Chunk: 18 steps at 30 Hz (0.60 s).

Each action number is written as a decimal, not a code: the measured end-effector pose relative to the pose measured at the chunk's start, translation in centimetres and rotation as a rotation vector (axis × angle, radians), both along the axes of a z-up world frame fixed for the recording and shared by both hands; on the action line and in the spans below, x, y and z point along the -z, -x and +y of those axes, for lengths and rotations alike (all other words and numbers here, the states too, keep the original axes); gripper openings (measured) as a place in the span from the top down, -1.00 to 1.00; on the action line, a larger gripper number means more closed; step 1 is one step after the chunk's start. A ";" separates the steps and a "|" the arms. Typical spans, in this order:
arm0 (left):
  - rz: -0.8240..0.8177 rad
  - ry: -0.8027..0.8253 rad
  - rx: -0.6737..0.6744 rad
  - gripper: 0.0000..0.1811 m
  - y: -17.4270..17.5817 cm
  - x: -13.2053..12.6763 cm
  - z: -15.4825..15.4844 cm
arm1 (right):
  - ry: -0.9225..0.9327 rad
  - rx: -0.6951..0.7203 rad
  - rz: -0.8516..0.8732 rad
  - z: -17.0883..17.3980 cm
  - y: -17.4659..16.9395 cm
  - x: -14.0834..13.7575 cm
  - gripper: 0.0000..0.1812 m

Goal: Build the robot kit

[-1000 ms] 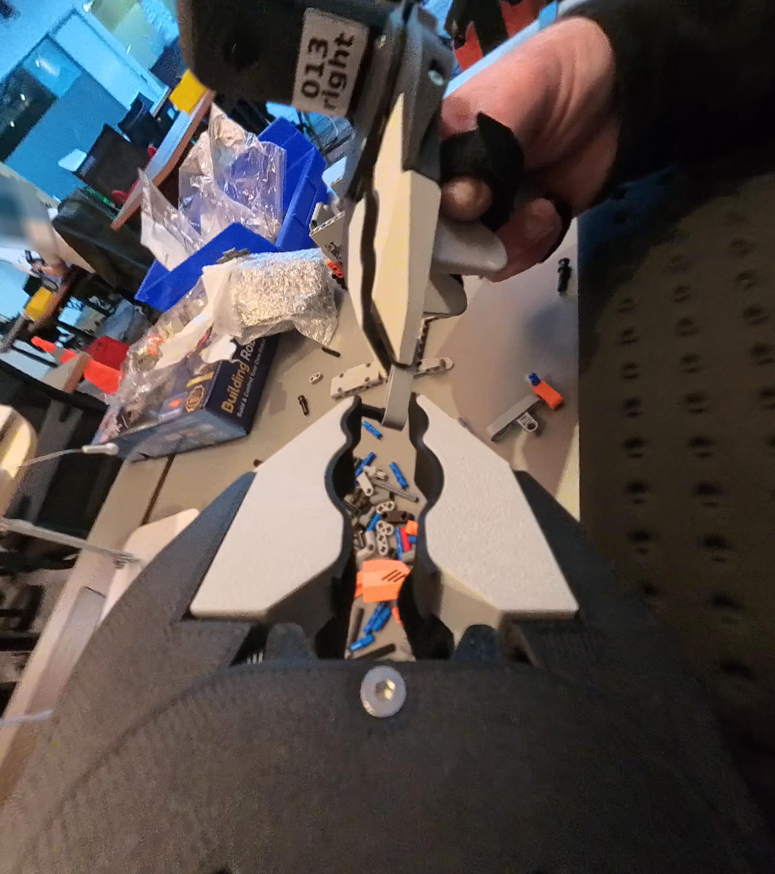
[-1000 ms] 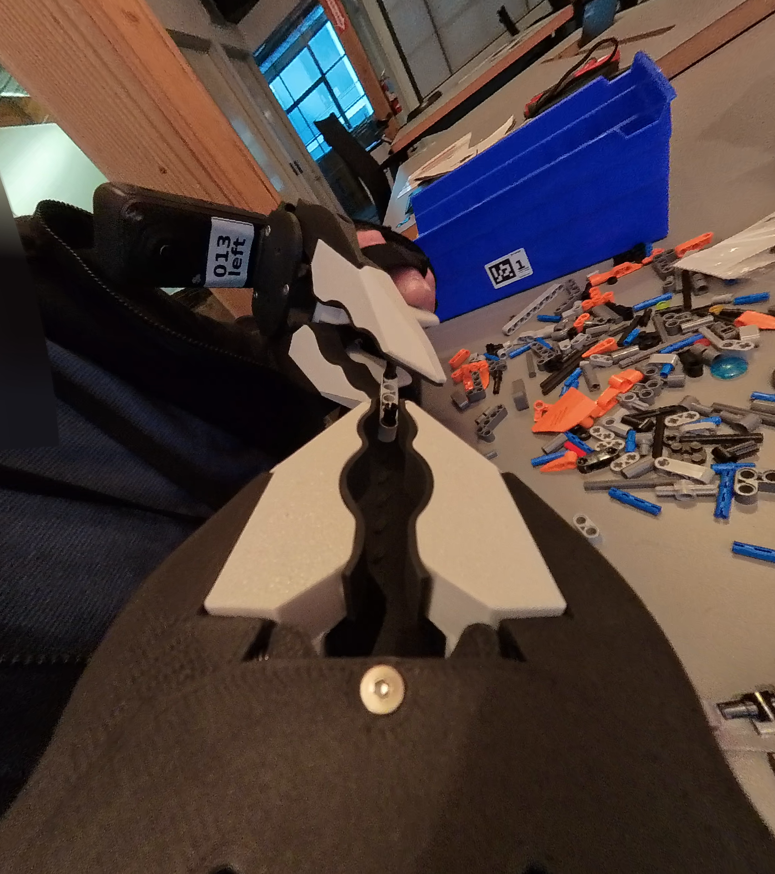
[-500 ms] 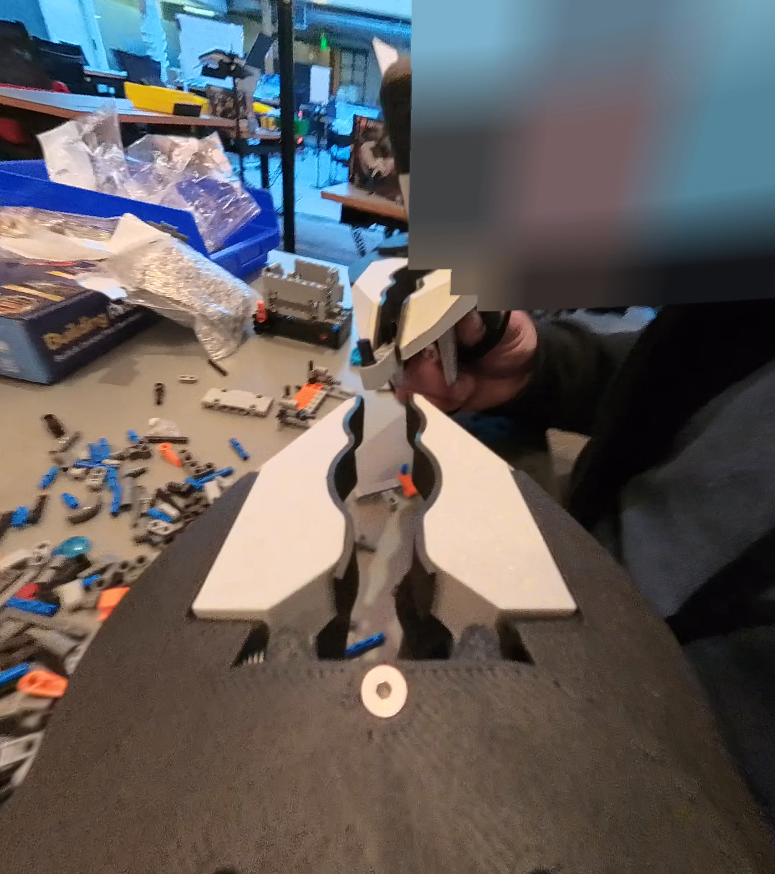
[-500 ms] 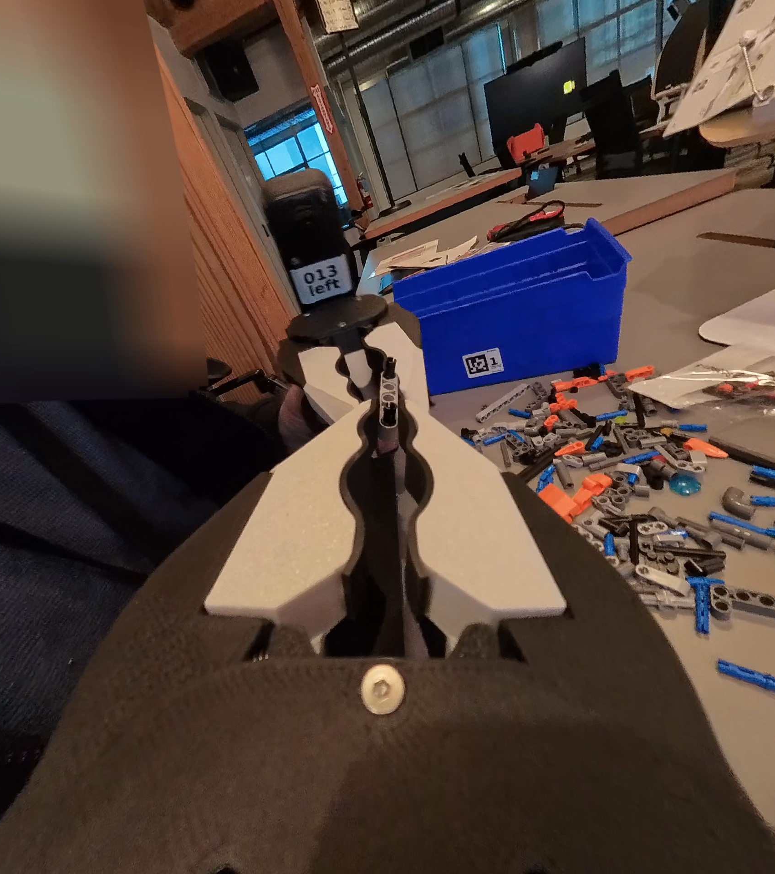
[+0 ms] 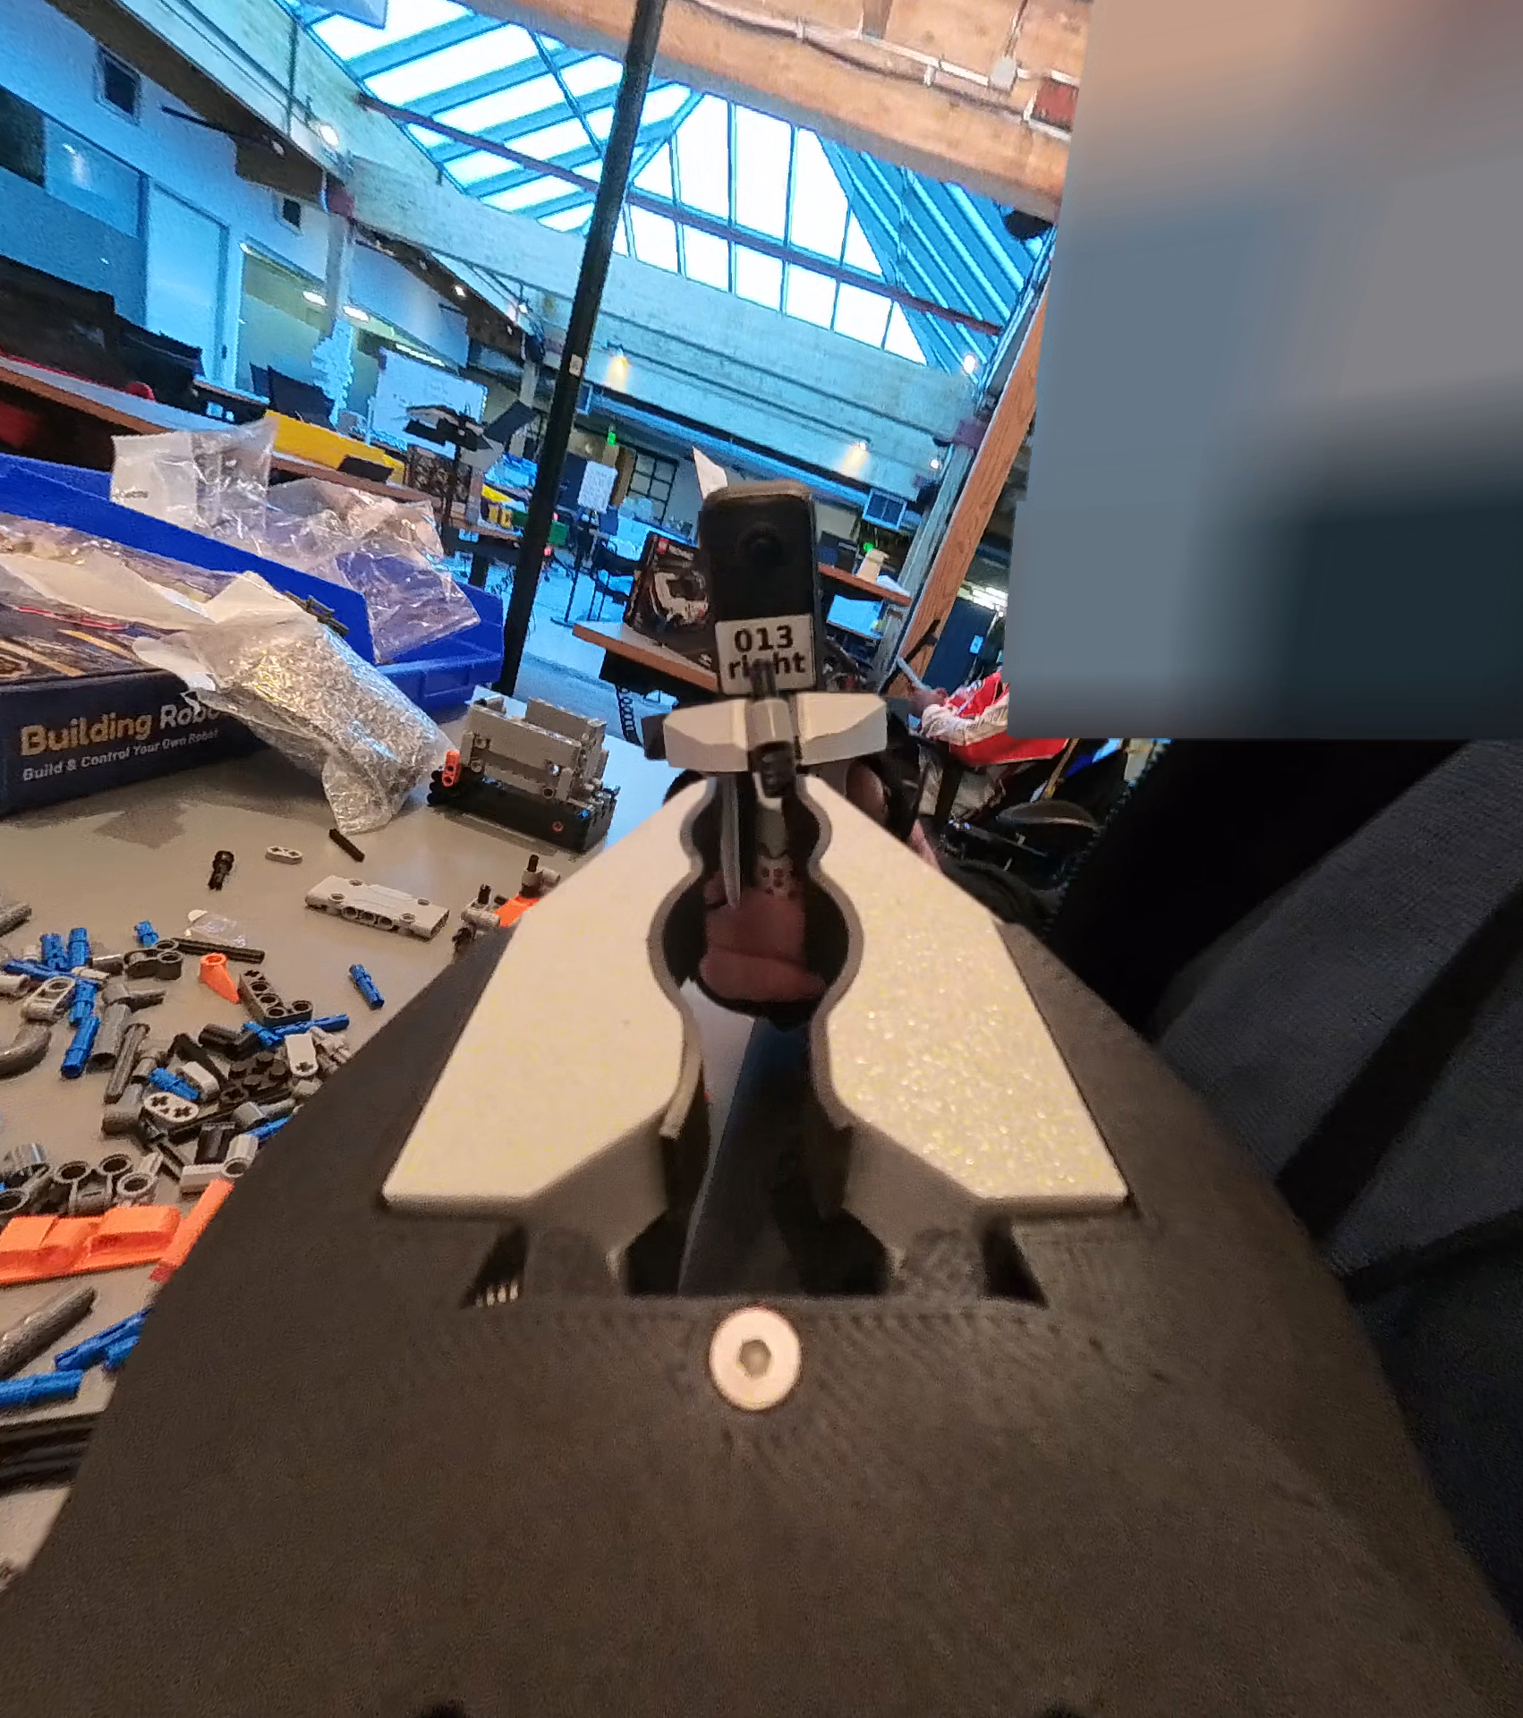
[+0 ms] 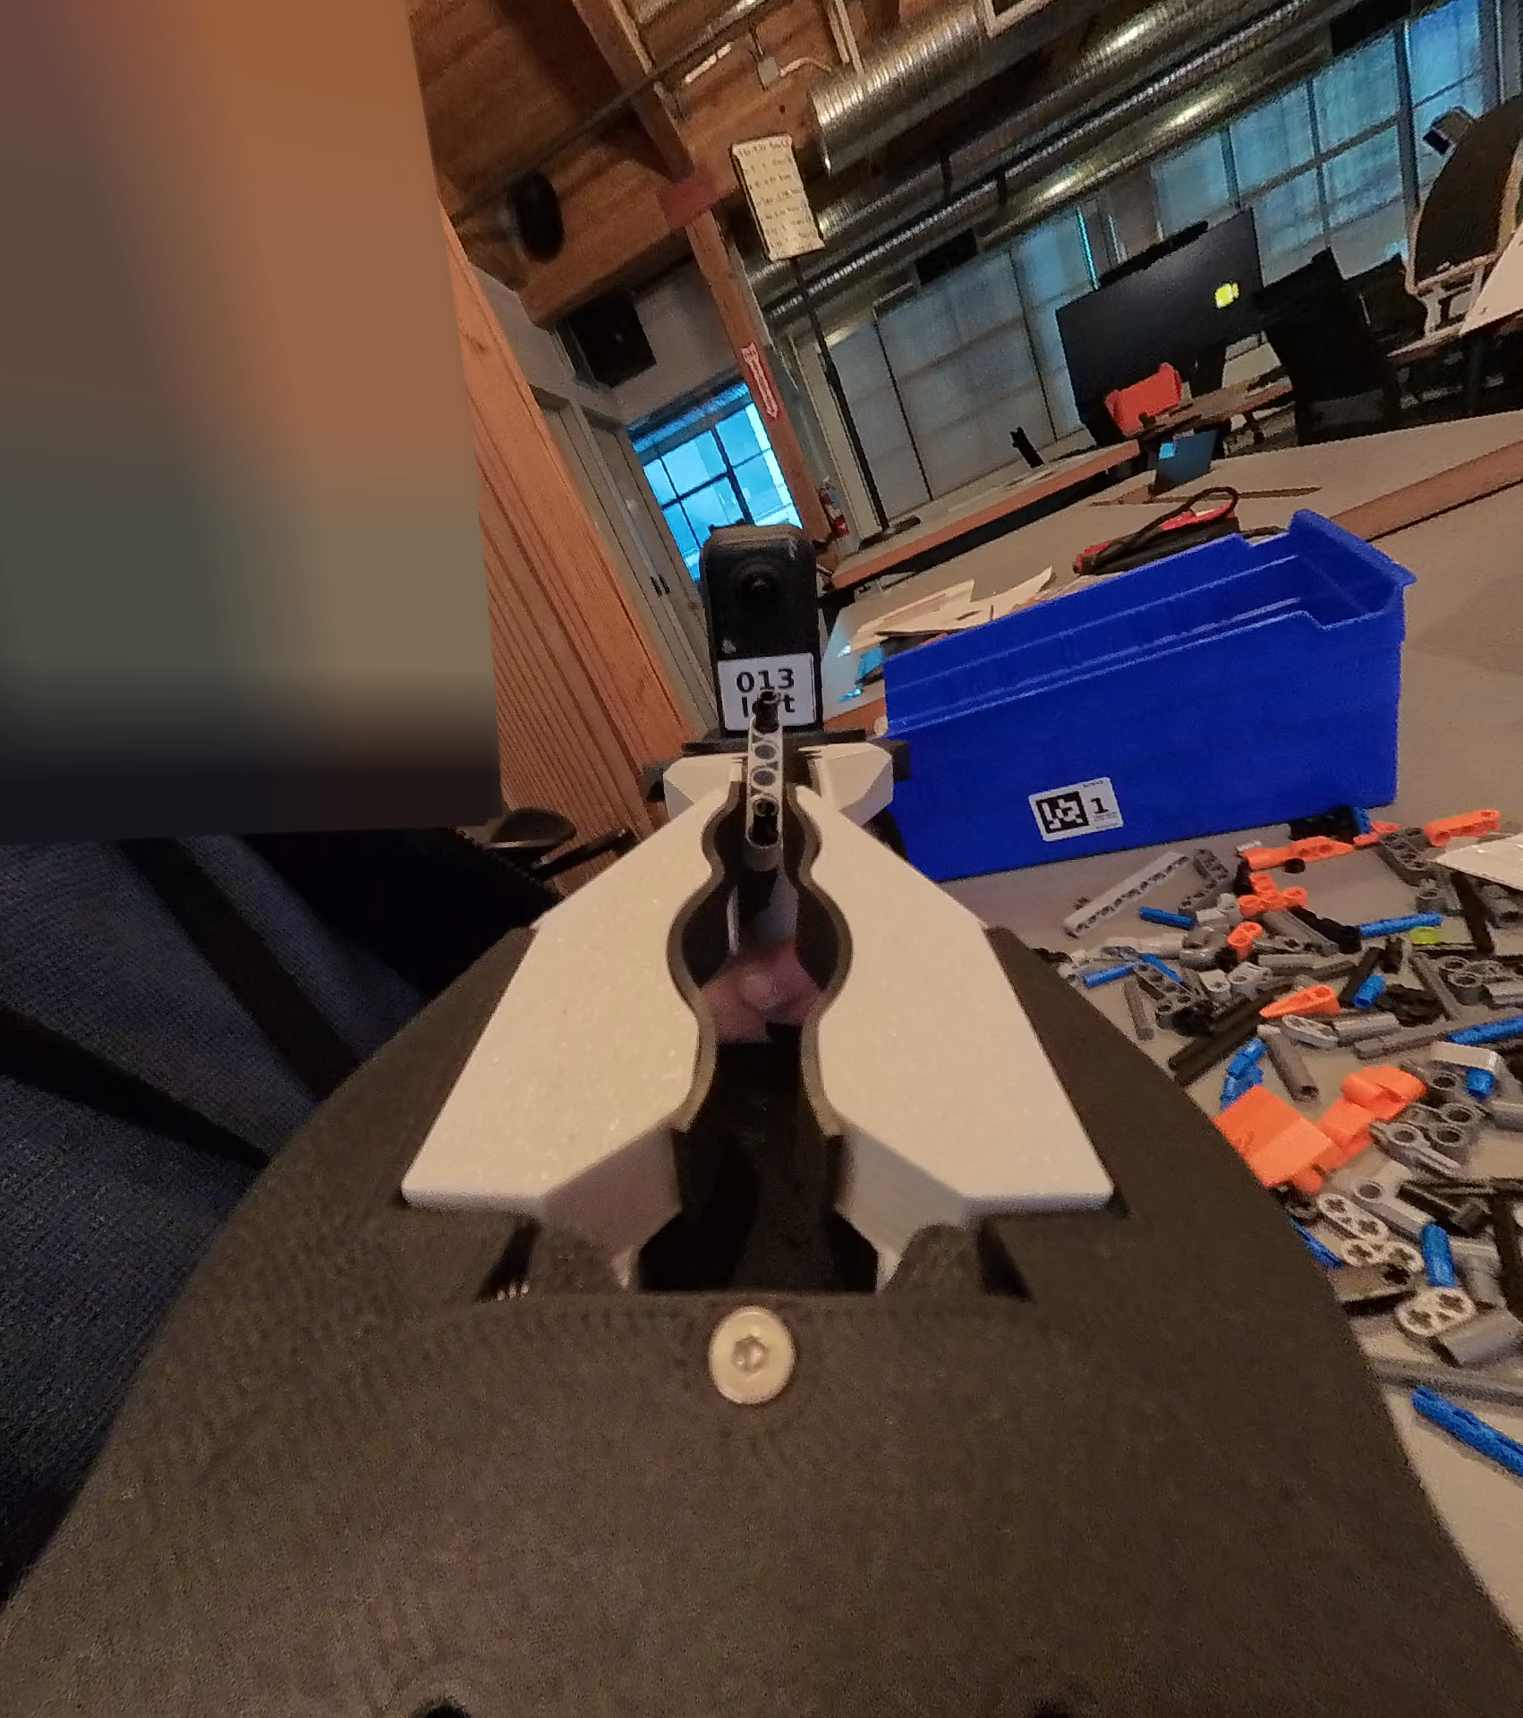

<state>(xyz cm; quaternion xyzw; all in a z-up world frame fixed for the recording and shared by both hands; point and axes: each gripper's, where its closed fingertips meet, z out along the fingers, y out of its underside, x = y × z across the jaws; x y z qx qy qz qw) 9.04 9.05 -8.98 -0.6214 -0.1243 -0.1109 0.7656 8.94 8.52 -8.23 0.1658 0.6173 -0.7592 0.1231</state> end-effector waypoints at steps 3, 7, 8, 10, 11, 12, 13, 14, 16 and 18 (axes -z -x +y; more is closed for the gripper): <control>-0.009 -0.013 -0.030 0.83 0.1 -0.1 -0.4 | 0.022 -0.005 -0.006 -0.3 -0.1 -0.2 0.95; -0.031 -0.061 -0.033 0.81 0.0 -0.5 -1.1 | 0.024 -0.011 -0.007 -0.7 -0.4 -0.1 0.95; -0.037 -0.071 -0.011 0.84 -0.3 -0.6 -1.2 | 0.033 -0.015 -0.006 -0.8 -0.5 -0.2 0.95; -0.038 -0.073 0.005 0.85 -0.8 -0.6 -1.1 | 0.020 -0.019 -0.004 -1.2 -0.6 0.0 0.95; -0.038 -0.081 0.003 0.85 -0.9 -0.6 -1.2 | 0.023 -0.016 0.000 -1.4 -0.7 0.0 0.95; -0.045 -0.083 0.007 0.86 -0.9 -0.6 -1.4 | 0.027 -0.015 0.001 -1.5 -0.8 -0.1 0.95; -0.048 -0.083 0.008 0.86 -0.9 -0.6 -1.5 | 0.028 -0.017 -0.001 -1.7 -0.8 -0.1 0.95; -0.044 -0.083 0.002 0.86 -0.9 -0.6 -1.6 | 0.030 -0.020 -0.004 -1.8 -0.8 0.0 0.95; -0.029 -0.078 -0.007 0.87 -1.1 -0.6 -1.9 | 0.033 -0.022 -0.003 -2.0 -0.9 0.0 0.95; -0.009 -0.057 -0.022 0.87 -1.2 -0.4 -2.3 | 0.030 -0.033 -0.009 -2.3 -1.1 0.0 0.95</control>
